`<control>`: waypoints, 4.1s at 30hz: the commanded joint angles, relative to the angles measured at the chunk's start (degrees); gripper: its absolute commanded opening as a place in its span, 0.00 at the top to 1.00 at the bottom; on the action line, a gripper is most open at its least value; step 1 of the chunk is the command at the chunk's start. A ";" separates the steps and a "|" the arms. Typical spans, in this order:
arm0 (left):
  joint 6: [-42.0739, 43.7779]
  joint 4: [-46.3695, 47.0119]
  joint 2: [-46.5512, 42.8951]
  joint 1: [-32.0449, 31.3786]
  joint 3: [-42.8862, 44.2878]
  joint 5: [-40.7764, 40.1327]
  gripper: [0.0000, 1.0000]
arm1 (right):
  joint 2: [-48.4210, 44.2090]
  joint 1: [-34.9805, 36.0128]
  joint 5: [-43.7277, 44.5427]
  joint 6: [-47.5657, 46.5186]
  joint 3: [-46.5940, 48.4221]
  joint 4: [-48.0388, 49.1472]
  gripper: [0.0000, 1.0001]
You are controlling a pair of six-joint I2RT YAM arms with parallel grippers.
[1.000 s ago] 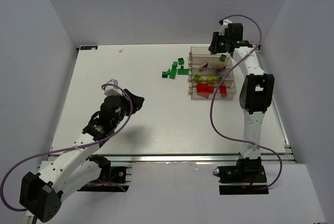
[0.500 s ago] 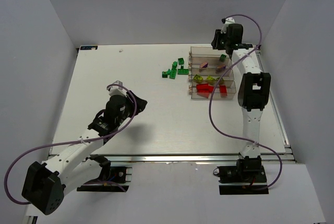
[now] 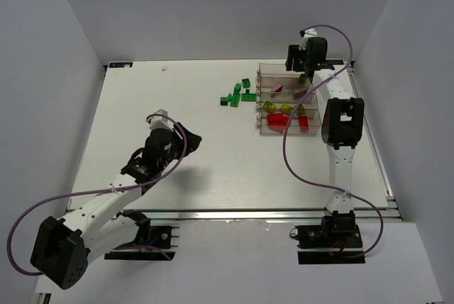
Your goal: Sort the legos into containers by color
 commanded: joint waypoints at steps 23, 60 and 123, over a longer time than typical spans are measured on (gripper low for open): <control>1.18 4.89 5.82 0.05 3.94 2.23 0.27 | -0.94 -1.75 -4.47 -0.82 0.09 3.01 0.47; 26.14 -22.71 71.73 0.22 77.04 -8.30 0.08 | -44.88 -10.18 -61.34 -6.27 -42.09 7.14 0.24; 16.65 3.91 79.20 0.31 84.34 10.48 0.97 | -47.08 -12.91 -62.57 -7.67 -46.40 3.63 0.35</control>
